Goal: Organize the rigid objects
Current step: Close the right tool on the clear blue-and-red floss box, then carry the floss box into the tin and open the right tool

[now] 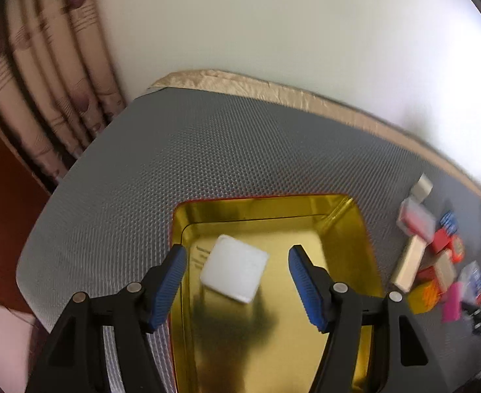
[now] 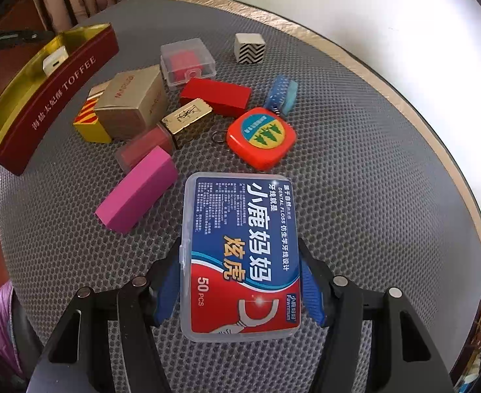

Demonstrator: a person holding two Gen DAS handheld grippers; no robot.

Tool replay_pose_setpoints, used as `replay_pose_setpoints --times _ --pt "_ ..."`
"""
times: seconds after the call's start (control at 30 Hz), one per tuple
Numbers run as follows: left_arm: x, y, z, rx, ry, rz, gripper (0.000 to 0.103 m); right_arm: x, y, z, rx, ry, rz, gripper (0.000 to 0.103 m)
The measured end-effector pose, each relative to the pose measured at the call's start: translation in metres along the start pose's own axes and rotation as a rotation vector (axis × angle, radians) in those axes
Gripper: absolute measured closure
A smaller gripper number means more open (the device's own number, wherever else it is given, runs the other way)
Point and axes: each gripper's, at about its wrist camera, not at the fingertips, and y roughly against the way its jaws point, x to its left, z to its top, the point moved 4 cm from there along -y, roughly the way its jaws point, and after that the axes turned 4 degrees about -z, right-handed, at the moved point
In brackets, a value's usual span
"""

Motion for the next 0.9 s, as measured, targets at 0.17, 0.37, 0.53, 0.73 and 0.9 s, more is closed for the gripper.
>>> replay_pose_setpoints --times 0.17,0.37,0.53,0.73,0.9 --pt "-0.007 0.045 -0.037 -0.052 0.069 -0.016 0.037 -0.001 0.007 -0.017 -0.013 -0.056 0.010 0.043" --pt "-0.036 0.088 -0.106 -0.060 0.069 -0.038 0.037 -0.011 0.028 -0.023 -0.027 -0.104 -0.002 0.043" --pt "-0.050 0.098 -0.150 -0.041 0.077 -0.017 0.037 -0.013 0.054 -0.020 -0.064 -0.147 0.032 0.043" --pt "-0.029 0.101 -0.181 0.001 0.192 0.011 0.037 0.029 0.095 0.018 -0.153 -0.128 0.158 0.043" --pt "-0.007 0.104 -0.189 -0.018 0.266 0.095 0.036 0.083 0.113 0.076 -0.204 -0.113 0.320 0.043"
